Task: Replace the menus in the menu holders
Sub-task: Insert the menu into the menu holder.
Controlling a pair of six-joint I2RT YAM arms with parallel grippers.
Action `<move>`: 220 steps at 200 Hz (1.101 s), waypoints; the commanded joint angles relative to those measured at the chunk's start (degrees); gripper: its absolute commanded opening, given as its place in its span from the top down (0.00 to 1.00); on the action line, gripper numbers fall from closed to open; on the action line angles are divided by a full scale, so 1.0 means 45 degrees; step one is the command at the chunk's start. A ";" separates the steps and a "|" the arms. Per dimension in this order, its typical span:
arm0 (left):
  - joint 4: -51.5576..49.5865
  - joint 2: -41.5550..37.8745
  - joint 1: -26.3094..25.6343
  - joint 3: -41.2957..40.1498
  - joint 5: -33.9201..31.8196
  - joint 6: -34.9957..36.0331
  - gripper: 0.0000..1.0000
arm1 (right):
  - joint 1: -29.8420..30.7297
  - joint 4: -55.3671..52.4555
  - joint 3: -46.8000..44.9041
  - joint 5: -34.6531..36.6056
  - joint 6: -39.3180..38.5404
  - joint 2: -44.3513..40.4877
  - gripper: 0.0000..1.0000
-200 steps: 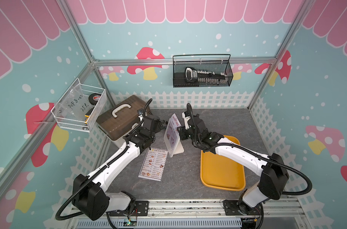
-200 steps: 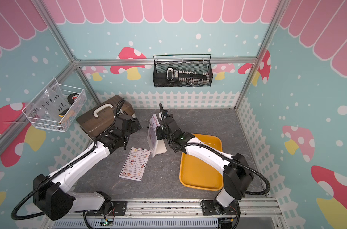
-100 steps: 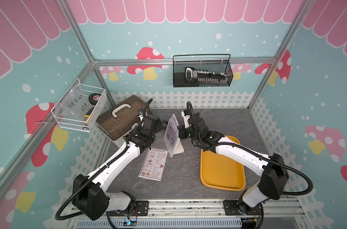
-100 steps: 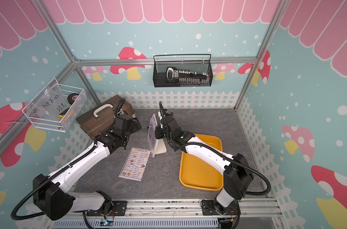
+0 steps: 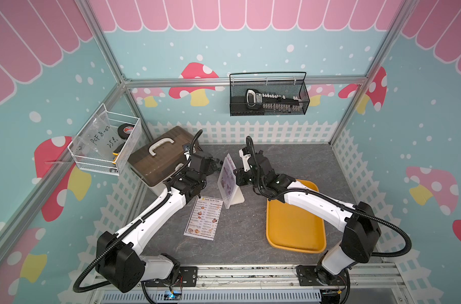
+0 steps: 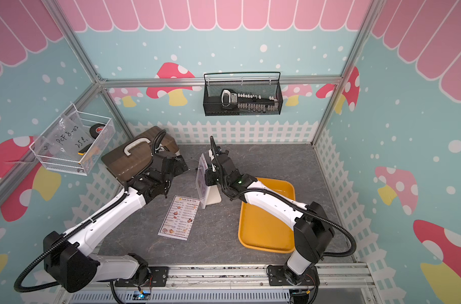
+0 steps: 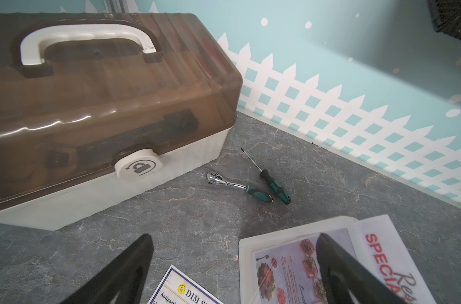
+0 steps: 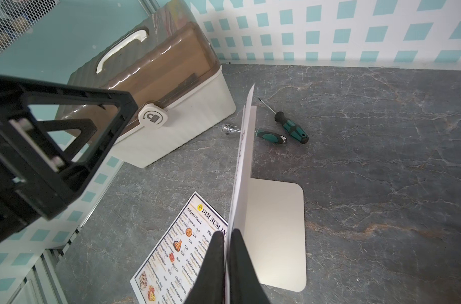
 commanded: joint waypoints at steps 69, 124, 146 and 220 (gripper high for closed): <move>-0.0143 -0.0025 -0.0044 0.0282 -0.0333 0.0049 0.03 | -0.0320 -0.0594 0.0904 -0.0156 -0.0382 0.0031 0.80; -0.0138 -0.0044 -0.0044 0.0231 -0.0372 0.0069 0.03 | -0.0320 -0.0629 0.0863 -0.0404 -0.0184 0.0233 0.87; -0.0157 -0.0082 -0.0044 0.0224 -0.0392 0.0078 0.03 | -0.0320 -0.0673 0.0901 -0.0433 -0.0198 0.0245 0.89; -0.0168 -0.0045 -0.0064 0.0203 -0.0198 0.0185 0.03 | -0.0320 -0.0665 0.0875 -0.0779 0.0011 0.0967 0.90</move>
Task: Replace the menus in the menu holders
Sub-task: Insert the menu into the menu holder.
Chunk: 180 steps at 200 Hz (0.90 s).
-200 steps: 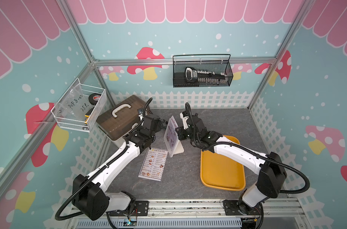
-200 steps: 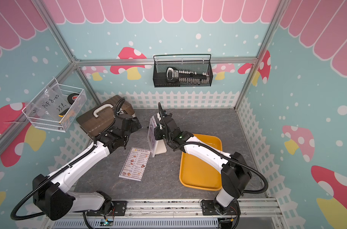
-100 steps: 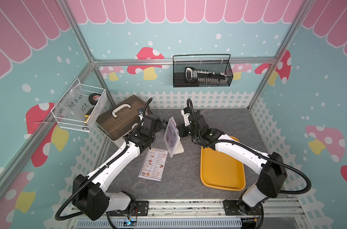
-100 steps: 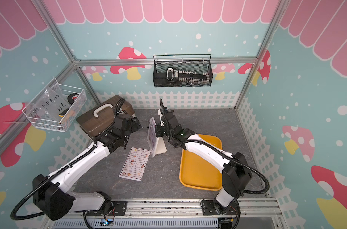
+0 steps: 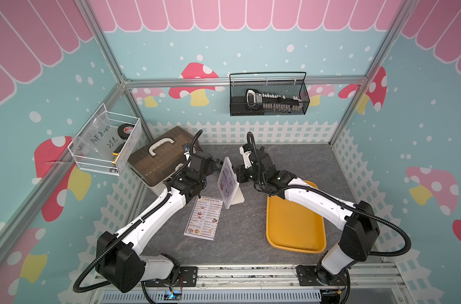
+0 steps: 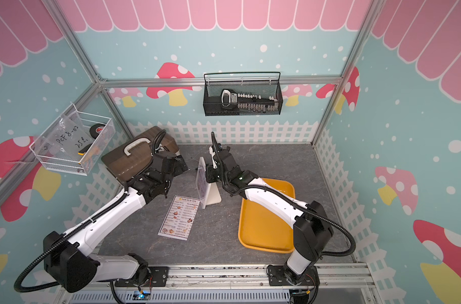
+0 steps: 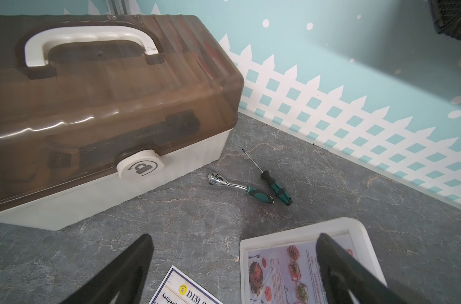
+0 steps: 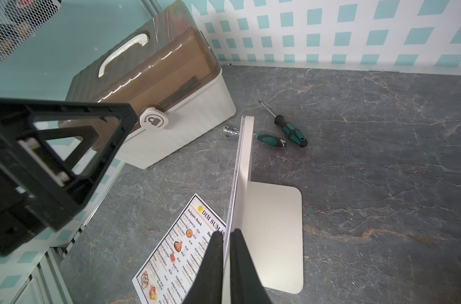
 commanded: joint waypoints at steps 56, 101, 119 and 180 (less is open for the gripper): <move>-0.0202 -0.0166 -0.0083 0.0203 -0.0382 0.0322 0.03 | -0.0019 -0.0202 0.0352 0.0086 -0.0091 0.0008 0.84; -0.0255 -0.0228 -0.0054 0.0356 -0.0421 0.0512 0.03 | -0.0019 -0.1364 0.0715 -0.0326 -0.0550 -0.0456 0.56; -0.0383 -0.0351 0.0028 0.0336 -0.0441 0.0630 0.03 | 0.0001 -0.2151 0.0849 -0.0727 -0.0470 -0.0221 0.47; -0.0866 -0.1111 0.0754 0.0173 -0.0287 0.0966 0.03 | 0.0094 -0.3681 0.1794 -0.1438 -0.0917 0.0963 0.44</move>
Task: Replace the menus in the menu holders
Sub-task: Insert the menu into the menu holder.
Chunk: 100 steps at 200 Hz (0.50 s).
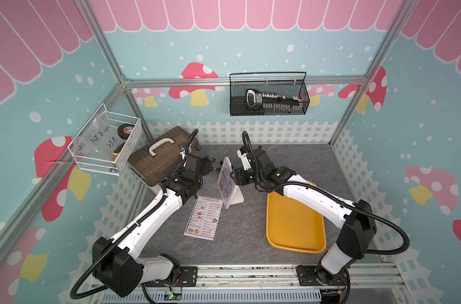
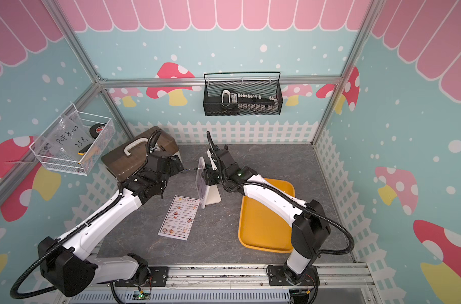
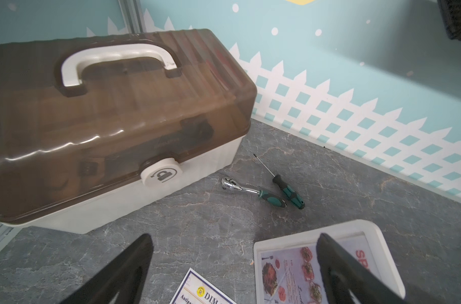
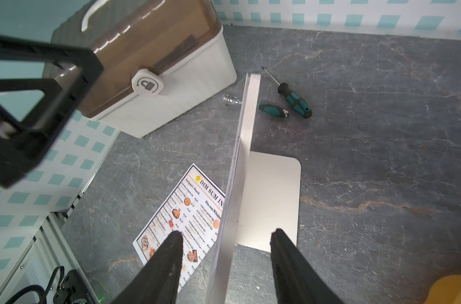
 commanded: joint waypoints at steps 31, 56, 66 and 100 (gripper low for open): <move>-0.0525 -0.0610 0.0630 0.0177 -0.0085 0.0382 0.03 | 0.0118 -0.1413 0.0870 -0.0696 -0.0482 0.1057 0.45; -0.0522 -0.0649 0.0740 0.0270 -0.0085 0.0606 0.03 | 0.0118 -0.1891 0.1082 -0.0506 -0.0755 0.1306 0.47; -0.0540 -0.0624 0.0774 0.0376 -0.0095 0.0728 0.03 | 0.0118 -0.2302 0.1289 -0.0325 -0.1002 0.1384 0.48; -0.0568 -0.0617 0.0814 0.0653 -0.0211 0.1067 0.03 | 0.0070 -0.3577 0.1731 0.0495 -0.1796 0.1458 0.47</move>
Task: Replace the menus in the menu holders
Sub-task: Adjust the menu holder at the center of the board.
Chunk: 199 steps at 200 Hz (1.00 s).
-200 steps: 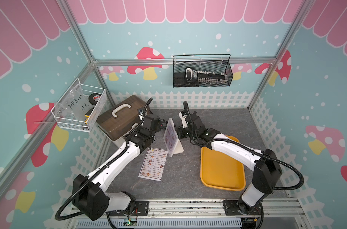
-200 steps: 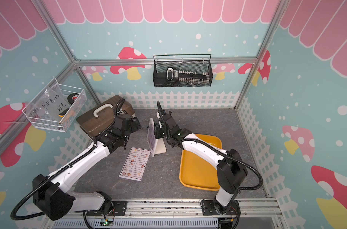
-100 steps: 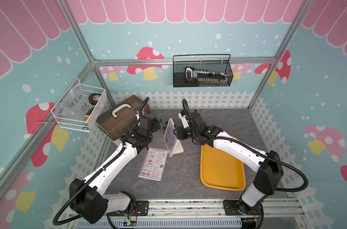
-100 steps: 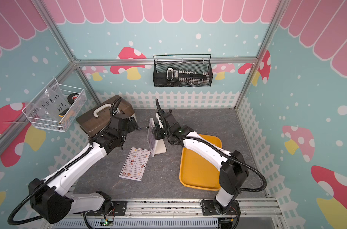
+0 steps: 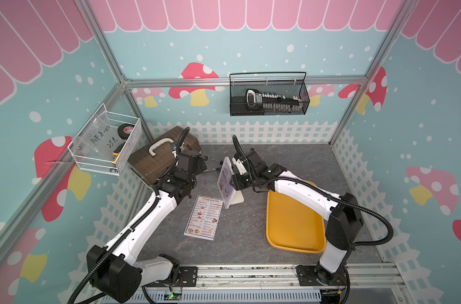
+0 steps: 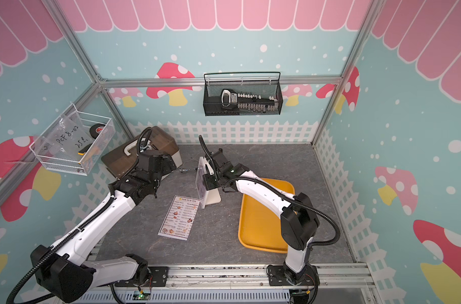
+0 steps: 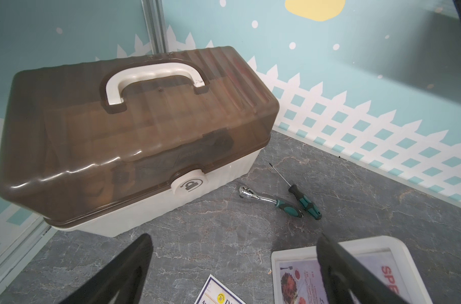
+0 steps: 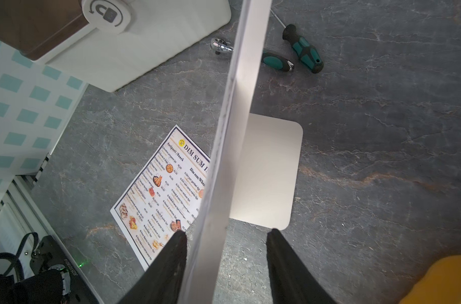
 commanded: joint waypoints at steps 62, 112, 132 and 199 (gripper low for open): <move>-0.0224 -0.0119 0.0136 0.0717 -0.0222 0.0539 0.03 | -0.0279 -0.2174 0.0844 0.2050 -0.2240 0.0220 0.47; -0.0245 -0.0155 0.0138 0.0679 -0.0221 0.0569 0.02 | -0.0869 -0.2239 0.0826 0.2618 -0.3311 0.0355 0.47; -0.0260 -0.0168 0.0128 0.0660 -0.0222 0.0577 0.03 | -0.1013 -0.2176 0.0861 0.2973 -0.3754 0.0424 0.46; -0.0265 -0.0141 0.0128 0.0636 -0.0277 0.0598 0.03 | -0.1859 -0.1657 0.0992 0.3565 -0.4955 0.0717 0.43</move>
